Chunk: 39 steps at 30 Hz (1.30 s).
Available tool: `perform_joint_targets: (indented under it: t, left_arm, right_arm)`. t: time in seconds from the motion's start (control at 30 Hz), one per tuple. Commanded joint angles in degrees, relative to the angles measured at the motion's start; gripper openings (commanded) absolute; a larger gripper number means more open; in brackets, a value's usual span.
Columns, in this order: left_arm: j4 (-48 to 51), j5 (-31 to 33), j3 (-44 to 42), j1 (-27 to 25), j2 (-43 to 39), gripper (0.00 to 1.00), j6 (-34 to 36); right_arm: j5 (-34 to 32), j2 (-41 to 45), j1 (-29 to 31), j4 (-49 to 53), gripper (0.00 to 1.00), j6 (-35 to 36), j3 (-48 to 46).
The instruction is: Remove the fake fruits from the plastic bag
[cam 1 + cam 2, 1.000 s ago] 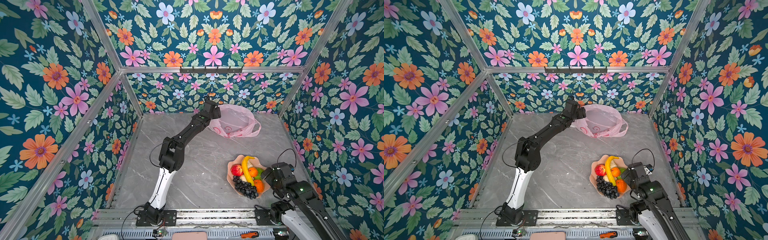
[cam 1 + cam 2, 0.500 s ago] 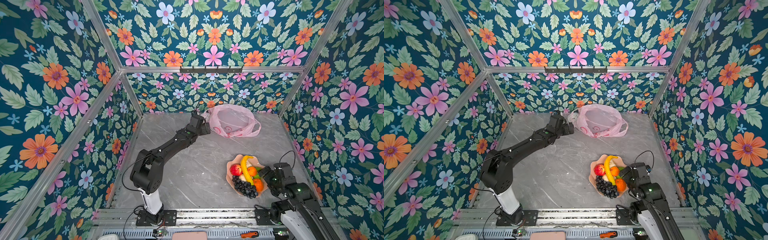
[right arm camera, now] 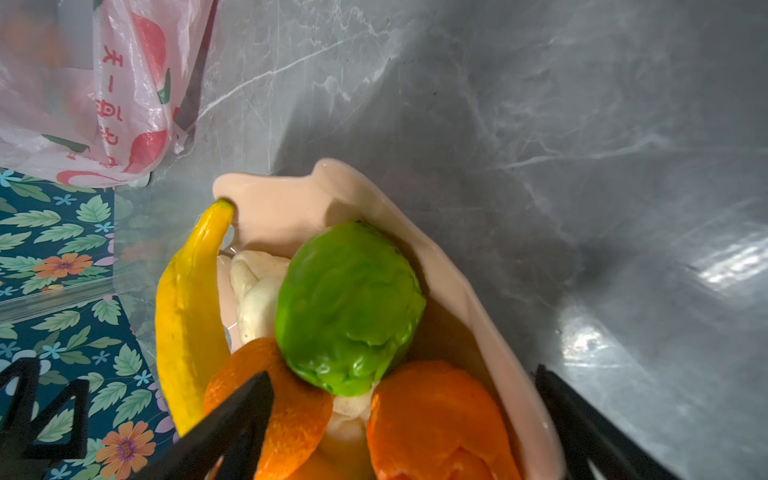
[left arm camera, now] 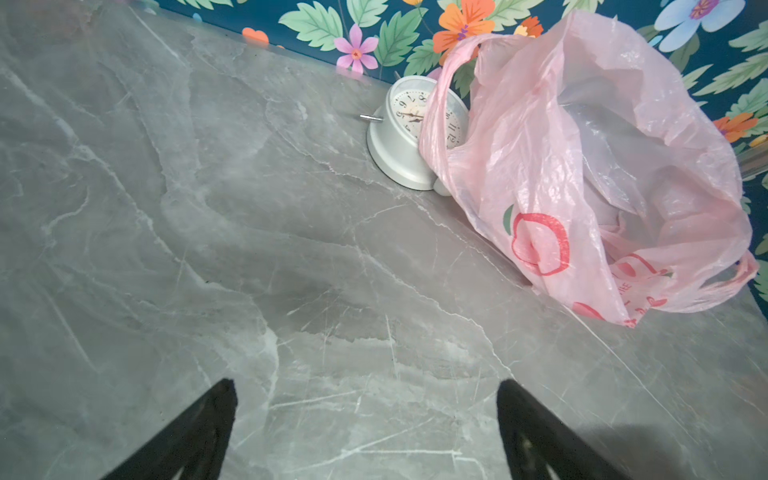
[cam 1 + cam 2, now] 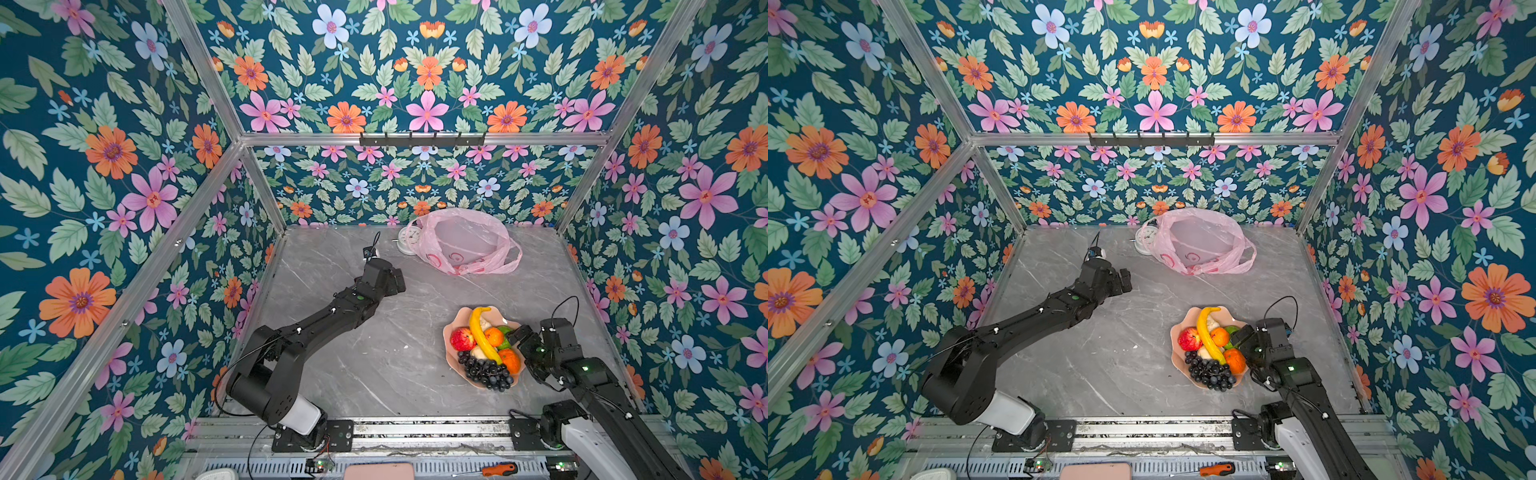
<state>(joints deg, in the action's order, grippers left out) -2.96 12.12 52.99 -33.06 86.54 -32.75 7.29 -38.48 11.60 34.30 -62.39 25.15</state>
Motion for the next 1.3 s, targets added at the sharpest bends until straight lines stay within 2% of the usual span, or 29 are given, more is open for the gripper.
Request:
perform_joint_targets:
  t: [0.0,0.2,0.77,0.97,1.27]
  left_arm:
    - [-2.1,2.0,-2.2,0.0,-1.8,1.0,-0.3]
    - [-1.6,3.6,-6.4,0.1,-5.7,1.0,-0.6]
    - [0.3,8.4,-16.8,0.9,-16.8,1.0,-2.1]
    - [1.5,10.3,-19.1,1.1,-19.5,1.0,-2.1]
    - [2.1,11.1,-20.7,1.5,-21.7,1.0,-1.8]
  right_arm:
    - [1.3,-1.5,0.8,-5.7,0.99,-0.7,0.1]
    - [-1.3,-5.7,6.2,-10.1,0.99,-2.8,0.8]
    - [-4.7,-19.4,15.1,-24.0,0.99,-7.2,3.7]
    - [-7.2,-26.5,20.2,-28.0,0.99,-8.1,6.9]
    - [-7.0,-35.6,23.4,-32.2,0.99,-7.9,11.5]
